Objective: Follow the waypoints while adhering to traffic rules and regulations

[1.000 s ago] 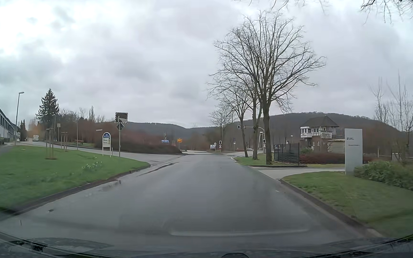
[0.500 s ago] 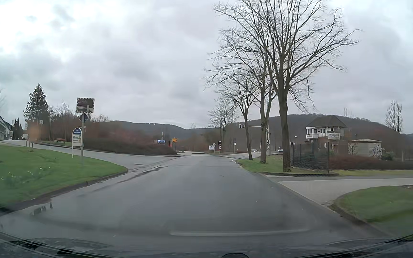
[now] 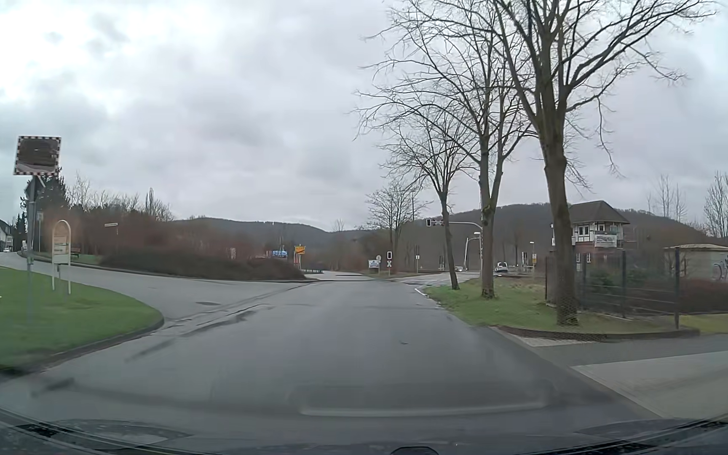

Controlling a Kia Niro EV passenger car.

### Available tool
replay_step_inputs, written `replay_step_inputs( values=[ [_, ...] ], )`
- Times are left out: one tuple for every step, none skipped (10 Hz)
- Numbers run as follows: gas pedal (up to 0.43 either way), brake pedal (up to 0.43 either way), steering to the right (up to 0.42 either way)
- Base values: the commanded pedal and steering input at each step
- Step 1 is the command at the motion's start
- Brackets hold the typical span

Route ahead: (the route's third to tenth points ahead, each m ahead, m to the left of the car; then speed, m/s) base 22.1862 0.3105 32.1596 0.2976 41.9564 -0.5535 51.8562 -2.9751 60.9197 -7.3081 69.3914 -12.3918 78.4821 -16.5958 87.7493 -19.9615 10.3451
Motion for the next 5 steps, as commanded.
replay_step_inputs(
  values=[
    [0.047, 0.000, -0.001],
    [0.047, 0.000, -0.001],
    [0.047, 0.000, -0.001],
    [0.047, 0.000, -0.001],
    [0.047, 0.000, -0.001]
  ],
)
